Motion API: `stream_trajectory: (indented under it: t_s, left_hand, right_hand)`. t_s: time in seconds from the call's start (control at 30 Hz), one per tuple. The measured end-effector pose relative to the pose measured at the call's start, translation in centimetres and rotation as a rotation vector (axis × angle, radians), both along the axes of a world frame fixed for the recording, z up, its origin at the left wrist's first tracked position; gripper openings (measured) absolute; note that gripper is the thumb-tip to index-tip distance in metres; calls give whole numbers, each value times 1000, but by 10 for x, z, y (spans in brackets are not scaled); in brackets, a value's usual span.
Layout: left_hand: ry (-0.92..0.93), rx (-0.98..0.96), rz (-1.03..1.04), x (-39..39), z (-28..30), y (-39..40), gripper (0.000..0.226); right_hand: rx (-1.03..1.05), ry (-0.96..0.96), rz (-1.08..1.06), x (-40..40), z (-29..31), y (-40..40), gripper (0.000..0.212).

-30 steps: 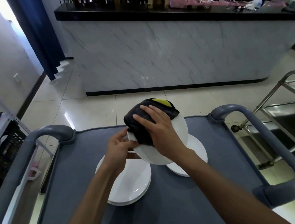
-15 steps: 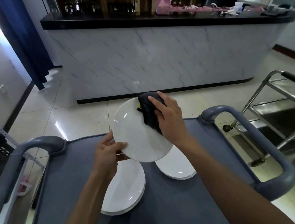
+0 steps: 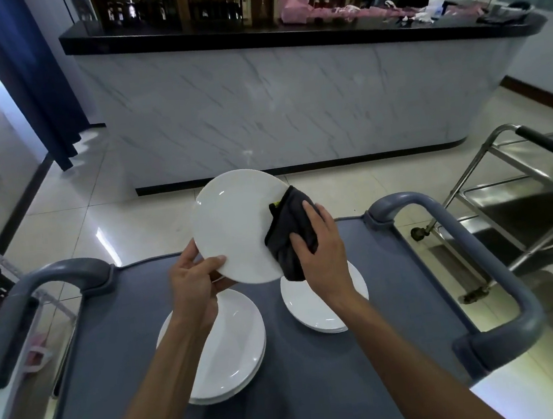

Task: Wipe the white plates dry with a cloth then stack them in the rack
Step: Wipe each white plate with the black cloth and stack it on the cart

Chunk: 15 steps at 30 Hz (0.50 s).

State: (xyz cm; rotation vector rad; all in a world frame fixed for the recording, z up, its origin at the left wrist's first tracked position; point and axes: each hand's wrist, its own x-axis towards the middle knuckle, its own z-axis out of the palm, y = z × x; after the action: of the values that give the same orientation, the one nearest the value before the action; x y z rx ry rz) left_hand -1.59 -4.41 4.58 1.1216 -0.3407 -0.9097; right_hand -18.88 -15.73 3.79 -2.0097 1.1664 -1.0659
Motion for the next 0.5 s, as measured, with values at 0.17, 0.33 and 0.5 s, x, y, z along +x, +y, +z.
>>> stream_trajectory:
  t_s: [0.17,0.33,0.5]
  left_hand:
    - [-37,16,-22,-4,-2,-6,51]
    - [-120,58,-100,-11,-2,-19,50]
    - [-191,77,-210,-29,-1,-37,51]
  right_hand:
    - [77,-89,-23,-9,-9,7,59]
    - [84,-72,-19,-30,-5,-15,57]
    - [-4,-1,16,-59,6,-52,57]
